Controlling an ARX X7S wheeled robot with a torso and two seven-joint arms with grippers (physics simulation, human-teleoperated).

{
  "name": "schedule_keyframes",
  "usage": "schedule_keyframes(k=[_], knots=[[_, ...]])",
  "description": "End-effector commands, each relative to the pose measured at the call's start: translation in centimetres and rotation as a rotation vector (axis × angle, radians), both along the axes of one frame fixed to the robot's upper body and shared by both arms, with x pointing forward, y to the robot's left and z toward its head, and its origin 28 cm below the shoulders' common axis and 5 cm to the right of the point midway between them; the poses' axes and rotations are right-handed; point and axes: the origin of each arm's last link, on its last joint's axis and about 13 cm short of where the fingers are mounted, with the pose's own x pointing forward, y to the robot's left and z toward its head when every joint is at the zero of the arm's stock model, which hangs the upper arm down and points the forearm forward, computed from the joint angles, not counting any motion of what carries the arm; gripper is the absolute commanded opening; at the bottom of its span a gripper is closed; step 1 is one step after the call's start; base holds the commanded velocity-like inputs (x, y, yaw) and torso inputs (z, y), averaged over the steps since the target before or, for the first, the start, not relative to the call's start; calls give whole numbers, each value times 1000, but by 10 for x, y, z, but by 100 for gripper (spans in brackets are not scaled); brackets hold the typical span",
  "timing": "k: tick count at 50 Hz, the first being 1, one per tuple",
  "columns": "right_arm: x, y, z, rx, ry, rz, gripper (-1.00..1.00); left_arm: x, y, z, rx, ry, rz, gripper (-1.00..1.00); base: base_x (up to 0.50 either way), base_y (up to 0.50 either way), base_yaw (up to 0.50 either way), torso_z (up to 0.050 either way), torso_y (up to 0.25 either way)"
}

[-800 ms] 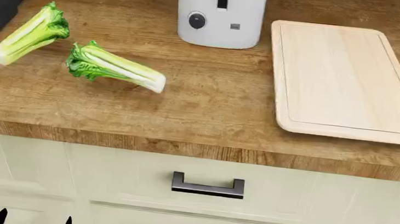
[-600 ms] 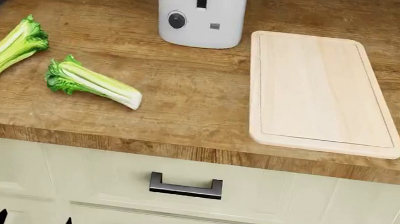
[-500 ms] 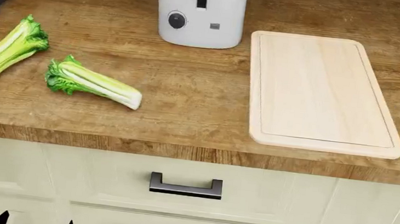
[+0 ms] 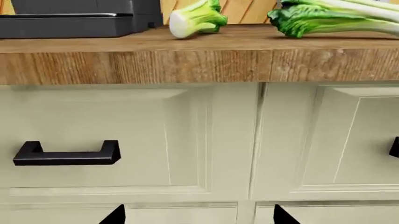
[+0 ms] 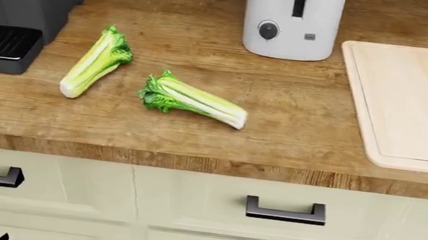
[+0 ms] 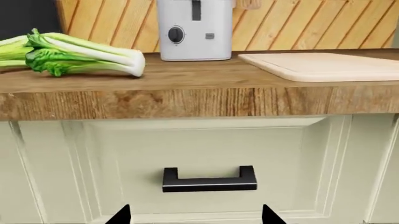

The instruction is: Place the celery and the celery on separate cutting boards.

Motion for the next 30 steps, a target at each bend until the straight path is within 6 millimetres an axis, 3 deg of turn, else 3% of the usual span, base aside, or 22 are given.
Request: schedule_keyframes(k=[1,30], knots=[[0,0,-1,-11,8,4,100,0,-1,2,6,-13,0,100,8,500,0,0,0],[0,1,0,-11,4,15,100,-1,0,1,45,-19,-27,100,2,26,0,50,0]])
